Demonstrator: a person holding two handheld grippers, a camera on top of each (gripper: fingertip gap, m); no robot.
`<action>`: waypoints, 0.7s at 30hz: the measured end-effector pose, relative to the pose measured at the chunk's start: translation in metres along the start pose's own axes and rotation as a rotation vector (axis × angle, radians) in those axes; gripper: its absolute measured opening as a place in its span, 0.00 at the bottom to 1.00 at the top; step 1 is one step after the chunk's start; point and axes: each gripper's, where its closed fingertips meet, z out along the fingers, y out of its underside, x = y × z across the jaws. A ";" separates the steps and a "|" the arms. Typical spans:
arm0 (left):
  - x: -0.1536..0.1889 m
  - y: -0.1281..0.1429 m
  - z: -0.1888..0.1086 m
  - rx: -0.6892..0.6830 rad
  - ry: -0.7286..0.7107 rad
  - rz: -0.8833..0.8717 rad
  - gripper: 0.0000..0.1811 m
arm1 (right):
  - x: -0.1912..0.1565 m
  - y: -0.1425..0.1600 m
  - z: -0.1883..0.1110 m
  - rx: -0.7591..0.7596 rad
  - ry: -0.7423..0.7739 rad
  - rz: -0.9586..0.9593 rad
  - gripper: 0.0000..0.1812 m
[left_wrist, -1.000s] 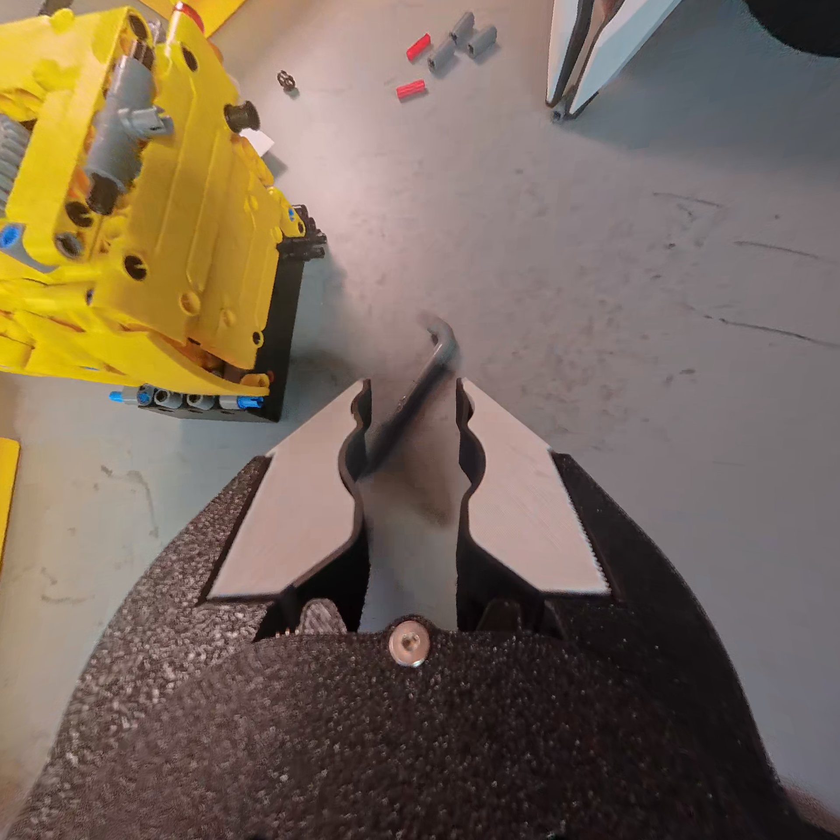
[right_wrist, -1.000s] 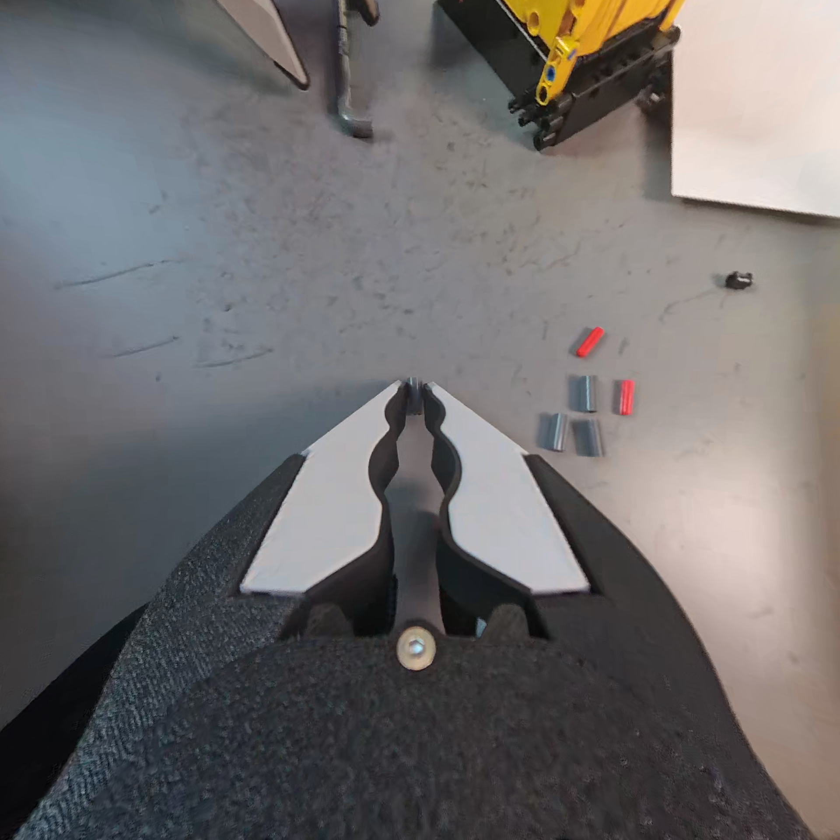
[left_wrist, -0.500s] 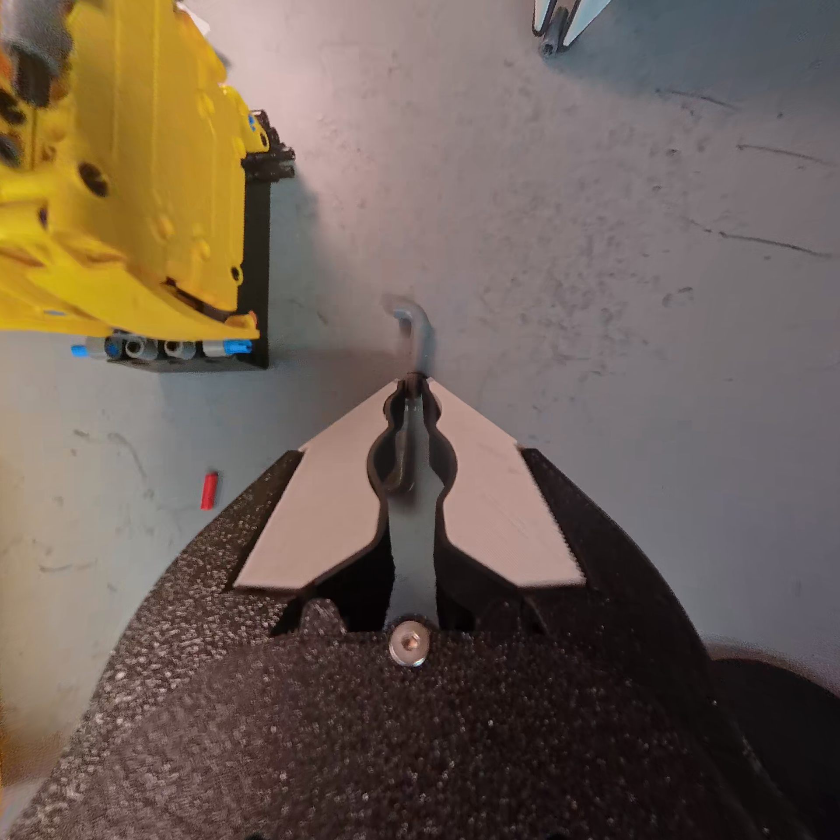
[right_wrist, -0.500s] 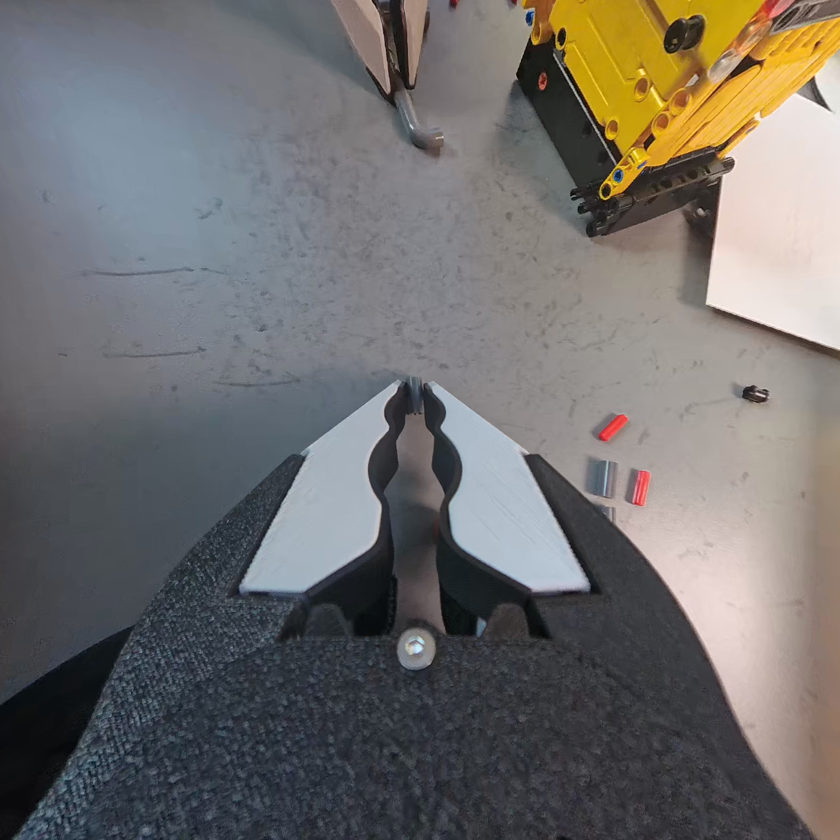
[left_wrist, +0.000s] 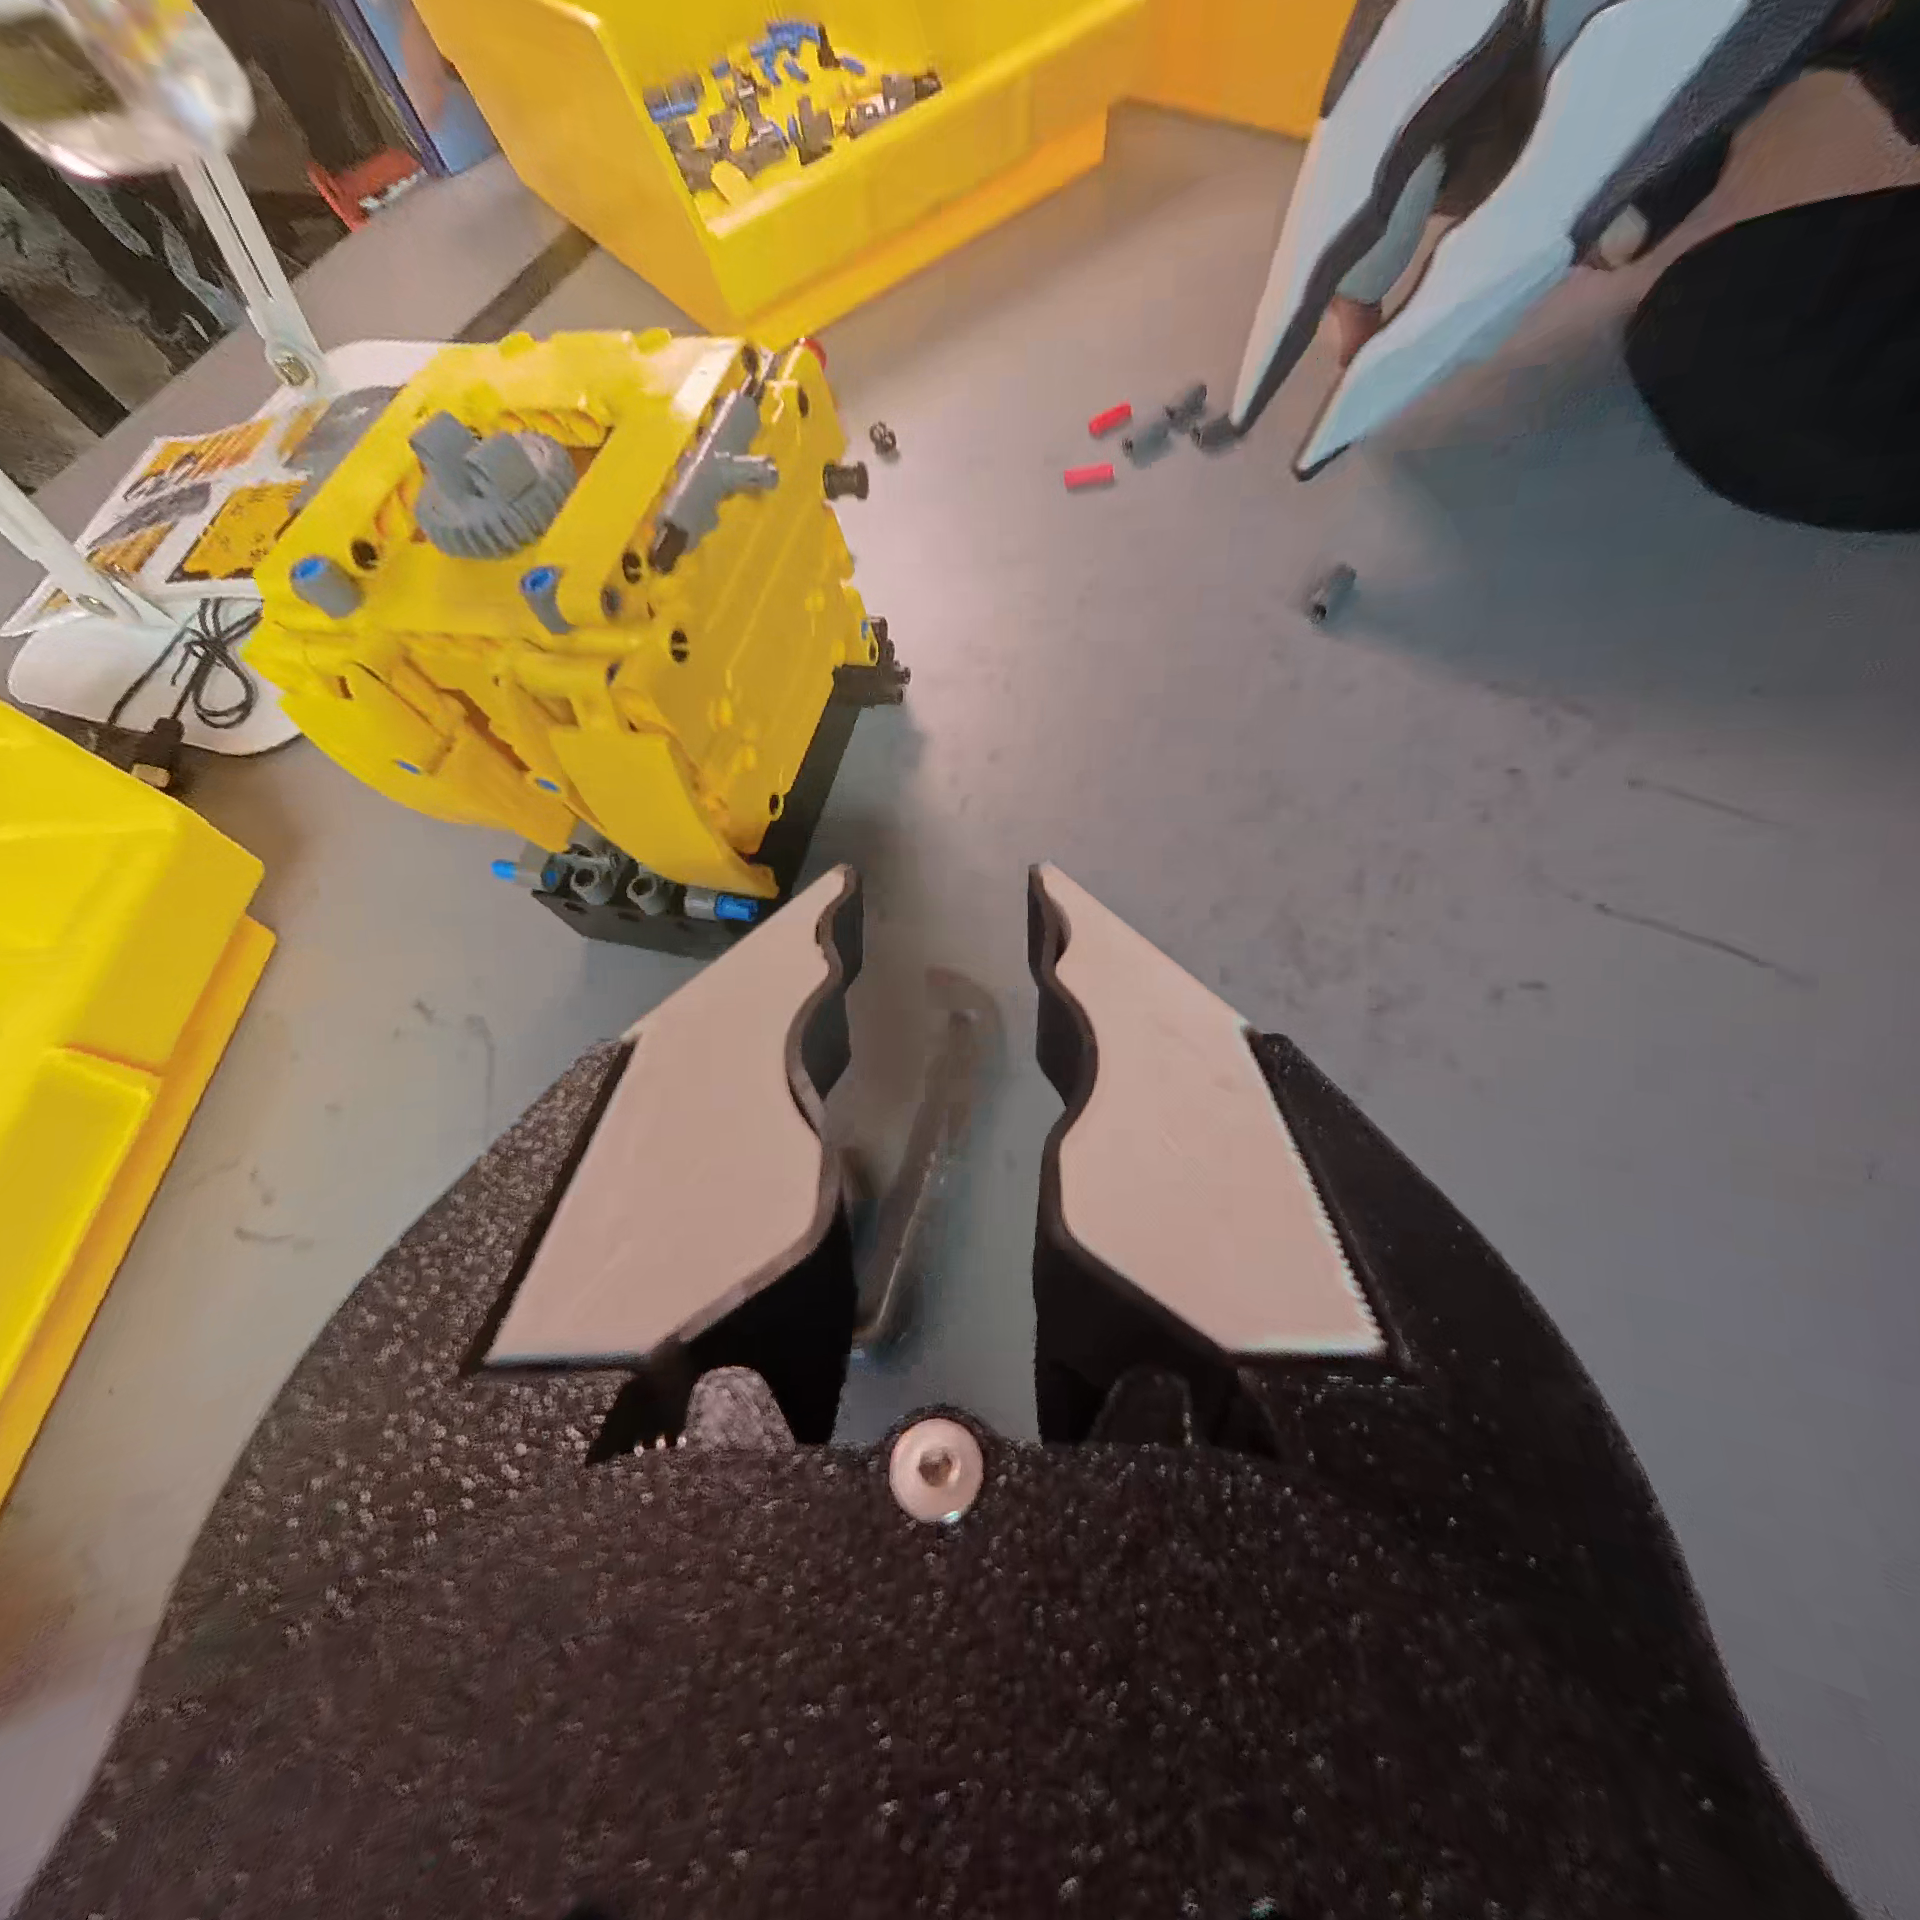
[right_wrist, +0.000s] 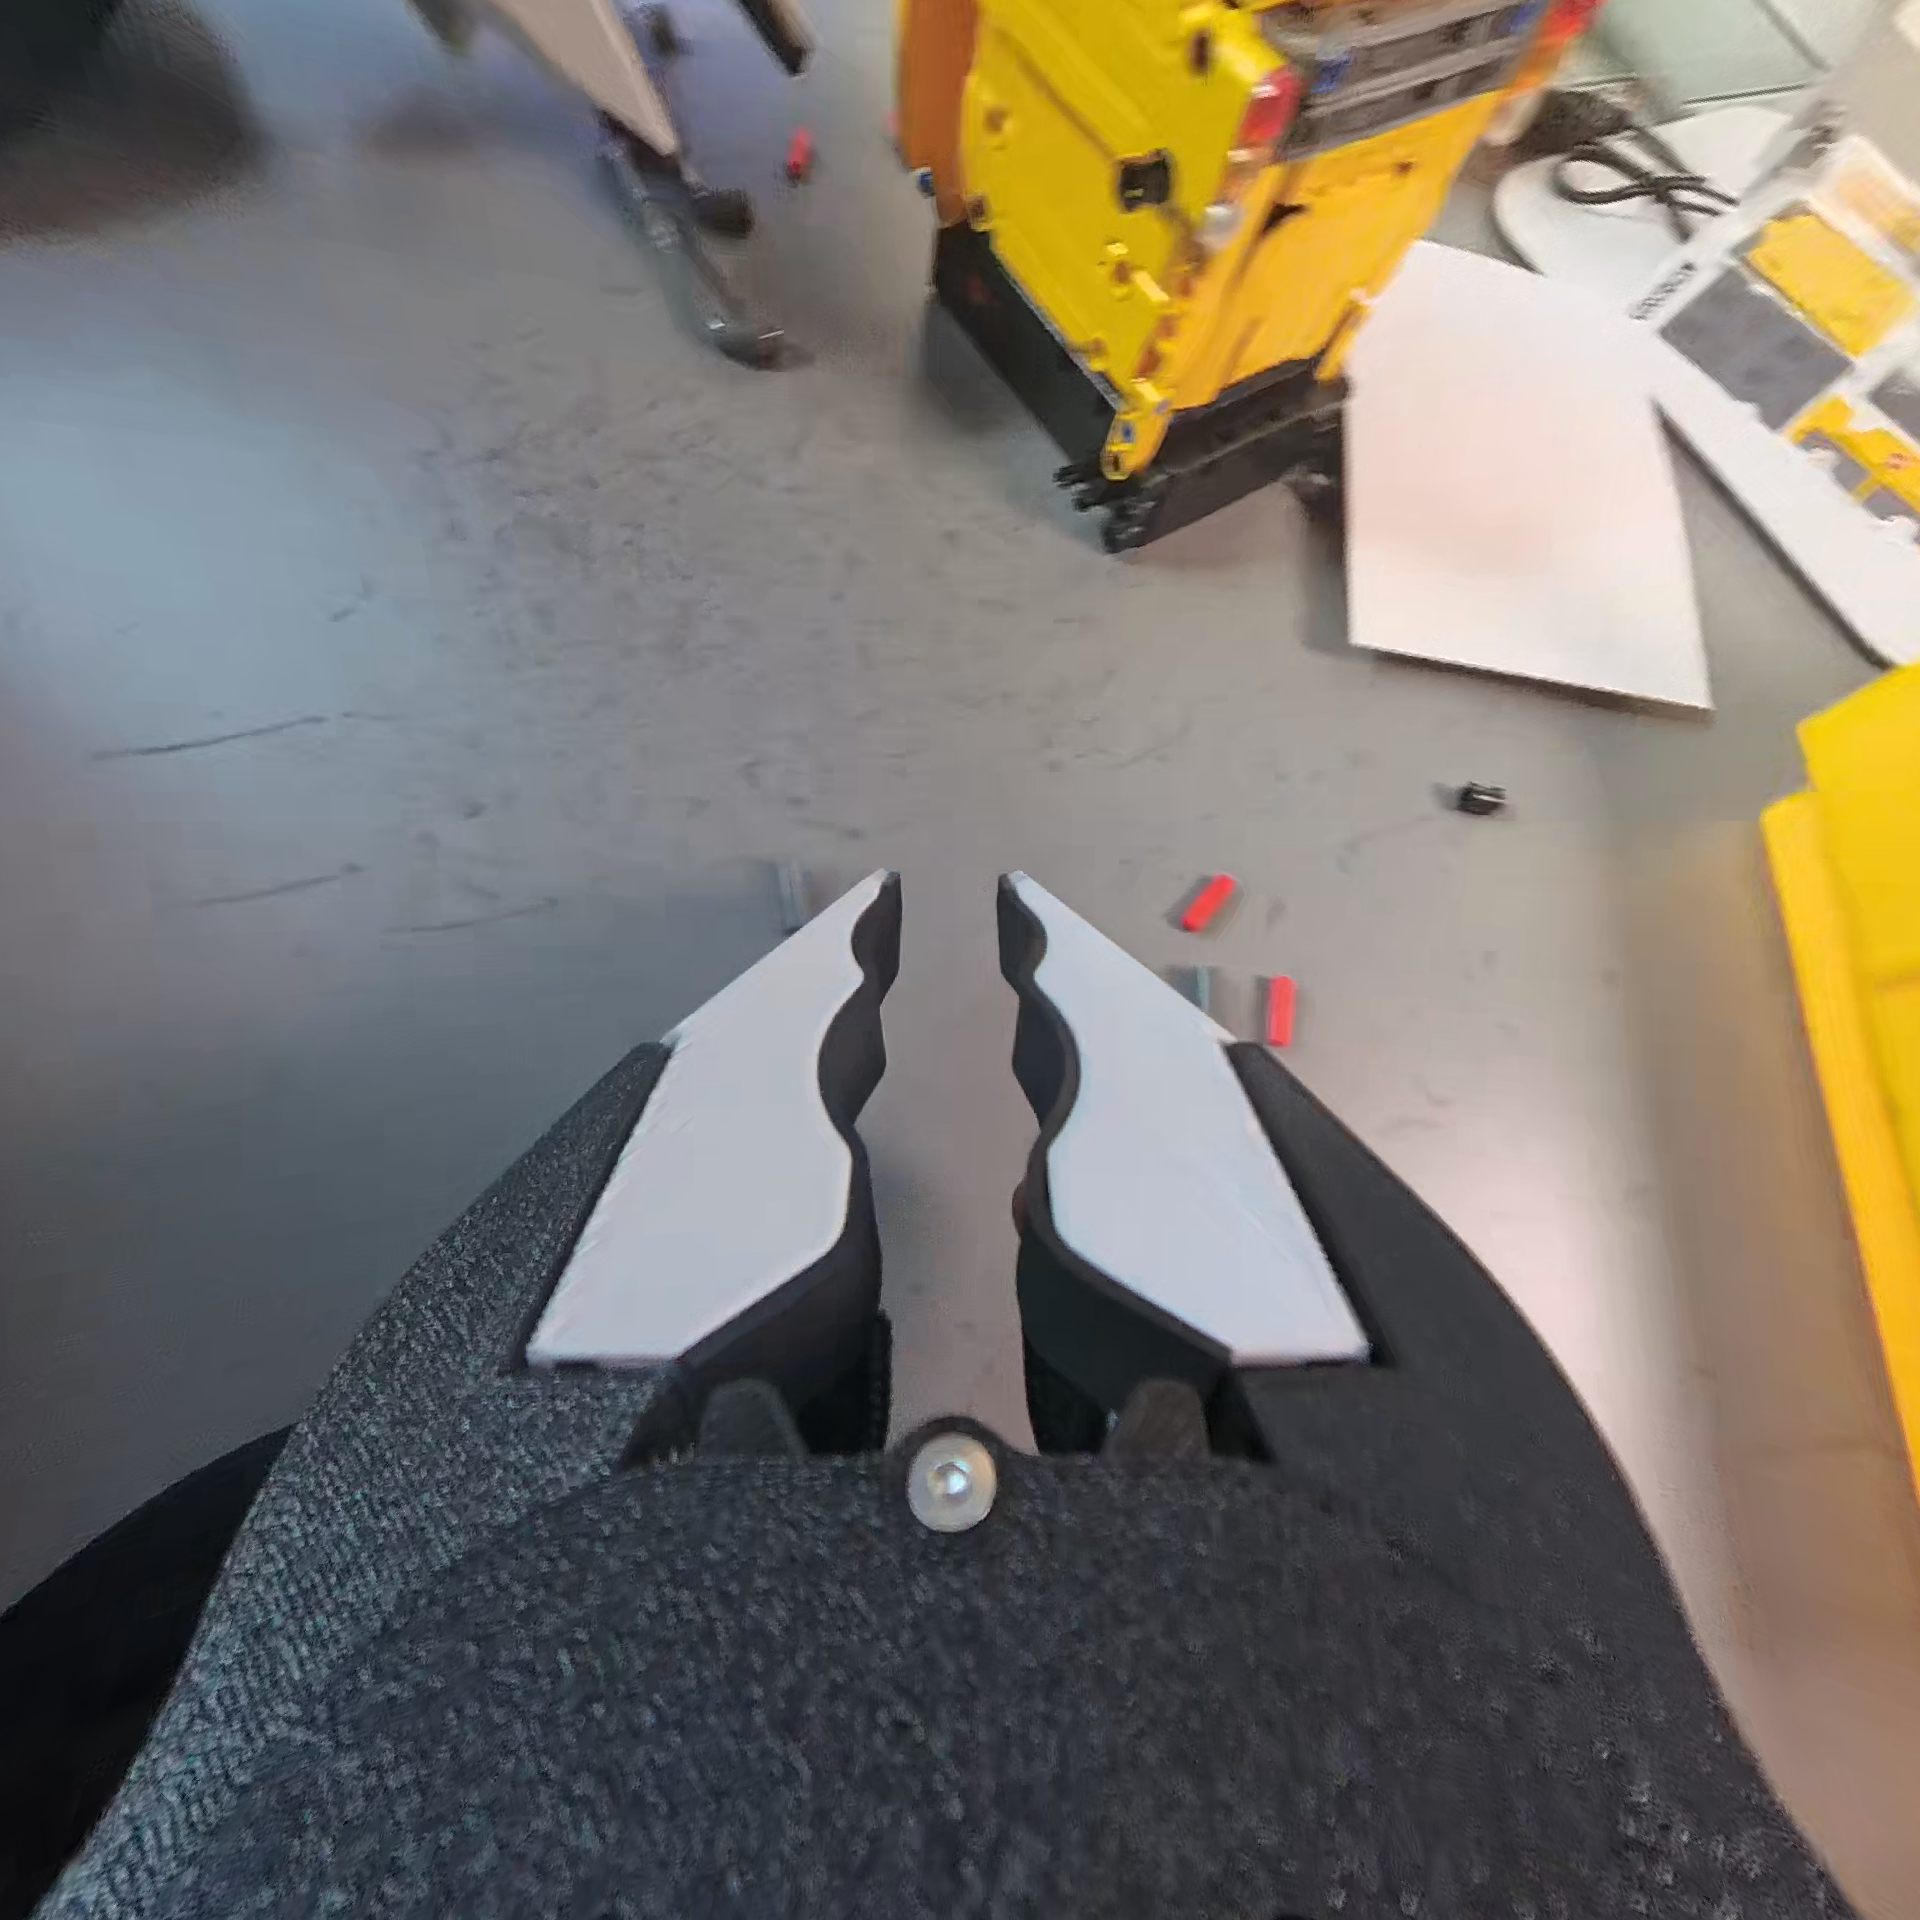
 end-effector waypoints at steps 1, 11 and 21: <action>0.003 -0.002 0.001 0.022 -0.003 -0.003 0.17 | 0.015 -0.001 -0.004 0.003 0.052 0.036 0.10; 0.017 0.002 0.010 0.046 0.024 0.023 0.17 | 0.058 0.020 0.022 -0.178 0.103 0.119 0.08; 0.038 0.003 0.017 0.034 0.093 0.066 0.14 | 0.038 0.017 0.018 -0.159 0.015 0.030 0.02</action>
